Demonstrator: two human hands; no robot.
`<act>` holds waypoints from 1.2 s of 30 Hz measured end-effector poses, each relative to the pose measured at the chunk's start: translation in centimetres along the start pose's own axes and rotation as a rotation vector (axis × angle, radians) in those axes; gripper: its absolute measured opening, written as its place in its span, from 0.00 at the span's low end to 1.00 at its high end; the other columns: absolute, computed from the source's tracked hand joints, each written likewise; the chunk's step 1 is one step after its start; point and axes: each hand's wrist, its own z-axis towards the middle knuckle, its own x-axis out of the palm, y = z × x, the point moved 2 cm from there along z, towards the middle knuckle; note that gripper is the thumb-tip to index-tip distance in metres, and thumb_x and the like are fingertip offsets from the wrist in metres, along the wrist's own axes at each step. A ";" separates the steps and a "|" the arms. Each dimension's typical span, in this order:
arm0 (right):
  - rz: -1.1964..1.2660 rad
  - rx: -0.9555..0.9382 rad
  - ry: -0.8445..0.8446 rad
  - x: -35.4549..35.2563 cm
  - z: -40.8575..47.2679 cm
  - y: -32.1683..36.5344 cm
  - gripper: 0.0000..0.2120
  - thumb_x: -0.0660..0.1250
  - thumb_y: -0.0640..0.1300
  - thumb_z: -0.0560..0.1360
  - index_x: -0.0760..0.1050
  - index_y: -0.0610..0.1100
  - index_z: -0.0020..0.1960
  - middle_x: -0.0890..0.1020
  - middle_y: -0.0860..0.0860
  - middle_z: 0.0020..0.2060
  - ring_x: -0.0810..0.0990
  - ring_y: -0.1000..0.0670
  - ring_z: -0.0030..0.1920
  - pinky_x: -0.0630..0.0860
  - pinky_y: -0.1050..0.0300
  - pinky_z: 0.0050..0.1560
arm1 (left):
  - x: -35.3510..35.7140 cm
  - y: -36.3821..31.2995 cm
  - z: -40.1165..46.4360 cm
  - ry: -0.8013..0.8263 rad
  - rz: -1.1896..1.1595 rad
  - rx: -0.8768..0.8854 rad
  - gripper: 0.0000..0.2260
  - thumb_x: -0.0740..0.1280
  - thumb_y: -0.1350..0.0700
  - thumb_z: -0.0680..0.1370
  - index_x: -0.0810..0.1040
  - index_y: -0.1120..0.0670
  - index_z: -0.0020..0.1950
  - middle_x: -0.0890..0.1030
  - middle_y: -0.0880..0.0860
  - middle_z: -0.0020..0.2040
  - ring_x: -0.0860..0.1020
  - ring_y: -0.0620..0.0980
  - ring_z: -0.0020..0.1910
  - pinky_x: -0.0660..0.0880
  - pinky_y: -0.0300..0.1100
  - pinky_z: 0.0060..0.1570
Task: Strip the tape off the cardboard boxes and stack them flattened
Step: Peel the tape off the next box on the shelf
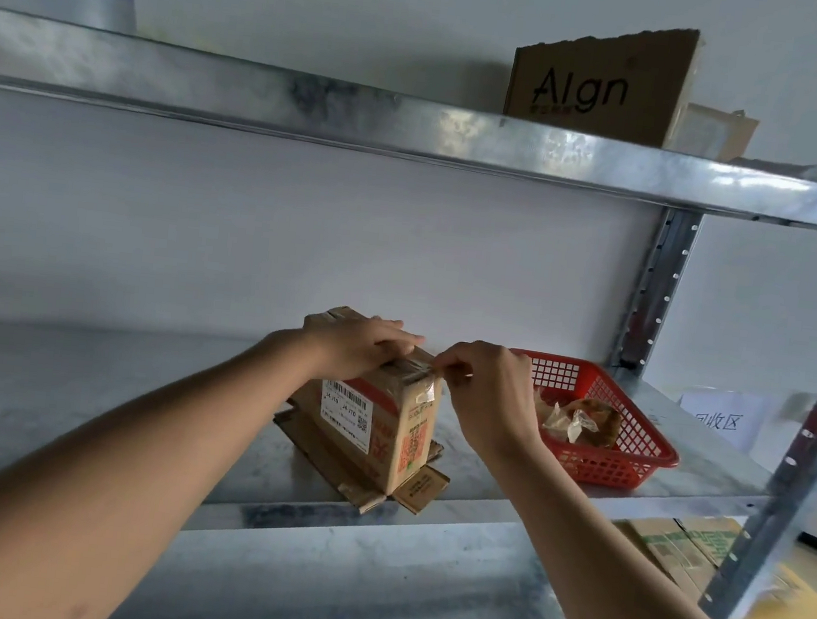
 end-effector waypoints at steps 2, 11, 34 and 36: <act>0.024 -0.040 -0.017 -0.3 -0.2 0.0 0.12 0.71 0.30 0.75 0.88 0.45 0.47 0.88 0.50 0.42 0.85 0.52 0.38 0.82 0.55 0.40 | -0.1 0.4 0.1 -0.012 0.059 0.001 0.23 0.50 0.36 0.85 0.64 0.37 0.80 0.57 0.48 0.84 0.54 0.50 0.83 0.55 0.53 0.76; 0.575 0.017 0.142 -2.4 -1.0 1.1 0.08 0.76 0.34 0.74 0.87 0.46 0.45 0.88 0.54 0.41 0.87 0.53 0.43 0.83 0.58 0.46 | 0.1 0.5 1.5 -0.097 0.046 -0.081 0.19 0.53 0.39 0.86 0.67 0.33 0.77 0.59 0.41 0.82 0.63 0.50 0.78 0.61 0.45 0.62; 0.677 0.326 0.323 -0.2 0.7 0.5 0.08 0.79 0.40 0.72 0.87 0.53 0.43 0.88 0.56 0.42 0.86 0.54 0.44 0.80 0.59 0.42 | 0.7 0.8 1.2 -0.093 0.067 -0.097 0.20 0.49 0.39 0.85 0.64 0.29 0.77 0.56 0.42 0.84 0.57 0.50 0.82 0.60 0.51 0.66; 0.599 0.297 0.385 -0.1 0.5 0.6 0.05 0.77 0.42 0.74 0.88 0.53 0.45 0.88 0.56 0.42 0.86 0.52 0.45 0.79 0.60 0.40 | 0.6 0.6 1.1 -0.105 0.070 -0.109 0.18 0.49 0.37 0.85 0.64 0.26 0.74 0.57 0.41 0.83 0.55 0.49 0.82 0.57 0.52 0.67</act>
